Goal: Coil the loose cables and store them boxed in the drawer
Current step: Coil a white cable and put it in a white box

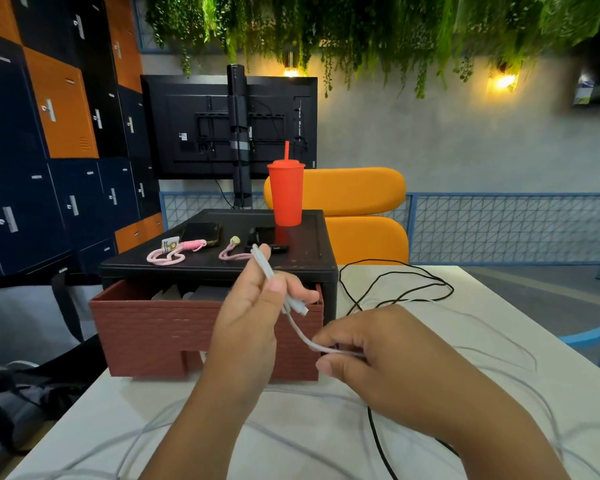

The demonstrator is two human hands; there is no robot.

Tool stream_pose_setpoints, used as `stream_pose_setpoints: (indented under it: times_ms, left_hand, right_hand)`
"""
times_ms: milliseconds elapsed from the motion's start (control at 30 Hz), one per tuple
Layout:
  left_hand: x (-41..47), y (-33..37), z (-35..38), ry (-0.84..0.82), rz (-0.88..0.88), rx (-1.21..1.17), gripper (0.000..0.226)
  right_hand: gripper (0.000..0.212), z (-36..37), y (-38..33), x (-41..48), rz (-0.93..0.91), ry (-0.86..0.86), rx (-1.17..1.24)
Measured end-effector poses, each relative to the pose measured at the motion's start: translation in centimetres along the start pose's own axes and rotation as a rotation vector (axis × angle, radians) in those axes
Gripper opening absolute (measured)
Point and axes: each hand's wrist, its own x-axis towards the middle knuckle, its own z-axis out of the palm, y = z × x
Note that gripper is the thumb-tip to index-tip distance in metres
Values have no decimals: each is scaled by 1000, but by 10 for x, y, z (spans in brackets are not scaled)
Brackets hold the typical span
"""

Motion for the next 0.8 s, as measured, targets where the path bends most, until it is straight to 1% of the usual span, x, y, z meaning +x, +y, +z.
stream_pose_setpoints:
  times_ms: [100,200,300,367,400,467,500,567,633,700,800]
  left_hand:
    - [-2,-6,4,-44,21,116,30]
    - [-4,-9,5,-161,-14,127,48]
    - [-7,-5,1,-237,-22,173,41]
    - [-8,-2,-1,-298,-73,151,54]
    - [-9,-1,-2,-336,-94,146,58]
    - [-9,3,-1,-412,-94,152,47]
    - [-9,6,0,-435,-82,166,40]
    - [-7,8,1,-431,-47,218,33]
    - [-6,8,-1,-385,-52,230,38]
    - [-6,9,-3,-323,-90,153,41]
    - [-6,12,-5,-255,-111,10,32]
  right_hand:
    - [14,-3,-2,-3,-7,14,-10]
    - [12,-4,-4,-3,-45,65,-23]
    - [12,-6,-1,-1,-18,227,15]
    - [8,-6,2,0,-4,351,71]
    - [13,-6,2,1,0,399,74]
    - [23,-5,3,3,-14,481,73]
    - [24,-5,4,4,-26,516,76]
    - [20,-4,5,5,-45,561,83]
    - [17,-3,8,5,-49,608,106]
    - [16,-5,13,5,-23,667,145]
    - [18,-5,19,5,17,724,188]
